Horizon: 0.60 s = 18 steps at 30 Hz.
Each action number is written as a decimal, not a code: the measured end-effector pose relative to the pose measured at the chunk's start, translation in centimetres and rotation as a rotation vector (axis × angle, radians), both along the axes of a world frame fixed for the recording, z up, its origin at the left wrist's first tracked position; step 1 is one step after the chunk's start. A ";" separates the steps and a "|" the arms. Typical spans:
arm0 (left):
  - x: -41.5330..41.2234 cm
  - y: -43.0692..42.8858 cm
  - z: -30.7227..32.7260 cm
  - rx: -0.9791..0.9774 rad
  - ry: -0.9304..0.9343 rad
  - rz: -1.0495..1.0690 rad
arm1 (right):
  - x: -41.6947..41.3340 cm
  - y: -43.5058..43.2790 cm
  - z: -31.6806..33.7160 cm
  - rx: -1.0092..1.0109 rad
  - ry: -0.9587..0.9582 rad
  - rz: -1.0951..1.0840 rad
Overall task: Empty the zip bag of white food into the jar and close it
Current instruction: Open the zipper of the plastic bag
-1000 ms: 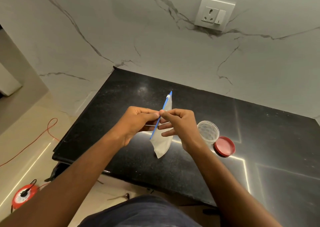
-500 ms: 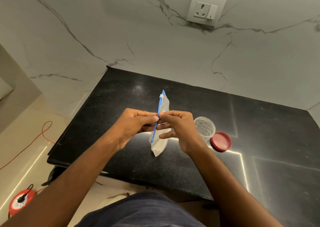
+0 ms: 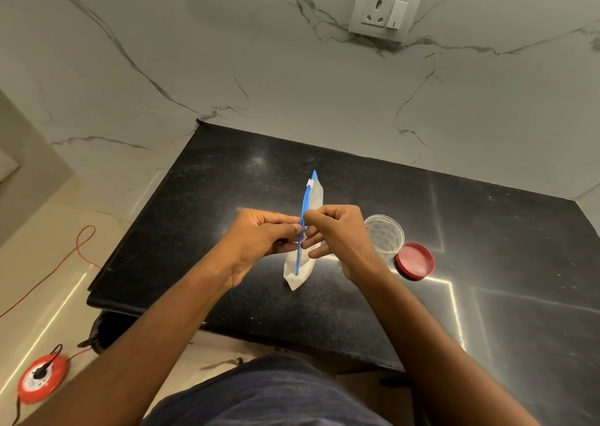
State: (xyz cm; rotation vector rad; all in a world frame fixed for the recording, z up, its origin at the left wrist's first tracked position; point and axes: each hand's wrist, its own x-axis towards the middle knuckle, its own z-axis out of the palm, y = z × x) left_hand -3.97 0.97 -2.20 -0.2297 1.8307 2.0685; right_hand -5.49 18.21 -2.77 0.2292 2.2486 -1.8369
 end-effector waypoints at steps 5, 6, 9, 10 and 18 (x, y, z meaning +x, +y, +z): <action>-0.7 -0.5 -0.5 -0.241 0.165 0.029 | 0.2 0.6 0.0 -0.136 -0.033 -0.047; -1.1 -0.9 -0.5 -0.377 0.253 0.051 | 0.2 1.0 0.2 -0.130 -0.022 -0.061; -2.3 -2.4 0.1 -0.794 0.511 0.087 | 0.1 2.4 0.9 -0.040 0.028 -0.085; -2.5 -2.7 0.5 -0.882 0.568 0.062 | 0.0 2.8 1.1 0.003 0.044 -0.087; -3.4 1.7 4.2 -0.900 0.619 -0.268 | 0.7 1.7 1.5 0.226 0.208 -0.001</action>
